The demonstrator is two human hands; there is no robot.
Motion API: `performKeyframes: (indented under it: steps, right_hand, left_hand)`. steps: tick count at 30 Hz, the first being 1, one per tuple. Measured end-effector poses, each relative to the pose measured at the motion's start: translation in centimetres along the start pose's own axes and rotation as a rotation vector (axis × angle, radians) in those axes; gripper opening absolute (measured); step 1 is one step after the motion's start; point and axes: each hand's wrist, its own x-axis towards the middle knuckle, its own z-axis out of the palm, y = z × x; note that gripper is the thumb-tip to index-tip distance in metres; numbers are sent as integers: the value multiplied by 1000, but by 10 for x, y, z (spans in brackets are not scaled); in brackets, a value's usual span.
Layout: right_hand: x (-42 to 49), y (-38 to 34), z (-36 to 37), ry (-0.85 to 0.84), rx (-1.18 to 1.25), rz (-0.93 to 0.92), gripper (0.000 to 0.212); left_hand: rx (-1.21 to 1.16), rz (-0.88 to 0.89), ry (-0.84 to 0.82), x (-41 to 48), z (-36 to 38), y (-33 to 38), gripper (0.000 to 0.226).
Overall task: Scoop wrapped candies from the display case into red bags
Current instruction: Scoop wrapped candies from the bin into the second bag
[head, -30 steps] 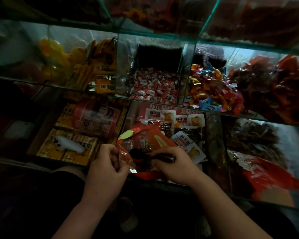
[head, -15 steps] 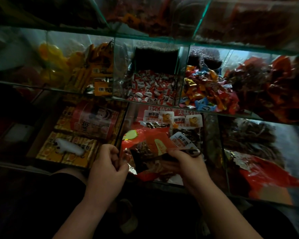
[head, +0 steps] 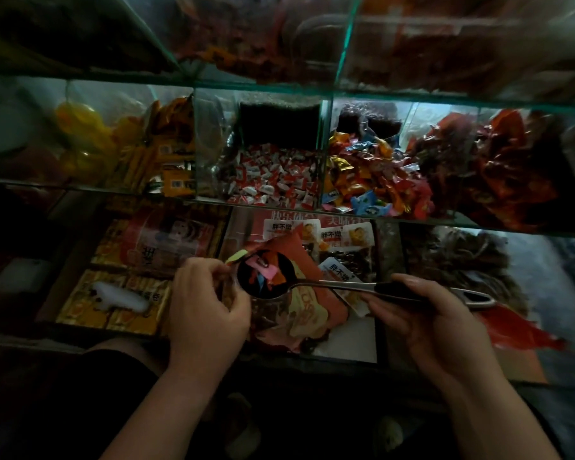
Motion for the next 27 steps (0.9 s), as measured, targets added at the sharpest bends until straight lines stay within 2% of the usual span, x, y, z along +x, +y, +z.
performKeyframes:
  steps: [1,3,7,10,16,22,24,27]
  right_hand:
    - [-3,-3,-2,-4,-11,-26,21]
    - [-10,-9,-4,-8,-40,-70,22]
    - [-24,-20,-6,-14,-91,-156,10]
    - [-34,-26,-13,-15,-88,-198,12]
    - [-63,-57,-24,51,-72,-326,12]
    - [-75,-93,-16,82,49,-454,13]
    - [-64,-102,-14,115,114,-489,3]
    - [-34,-110,-4,157,215,-576,7]
  left_hand:
    - [35,100,11,2,4,7,26]
    - [63,208,-74,7,14,19,22]
    - [117,142,-361,15,39,35,39]
    - [155,170,-445,16,54,42,45]
    - [43,267,-360,18,60,68,40]
    - [-142,416,-252,59,73,117,52]
    - [-221,378,-249,80,81,133,55]
    - [-334,219,-294,102,92,143,59]
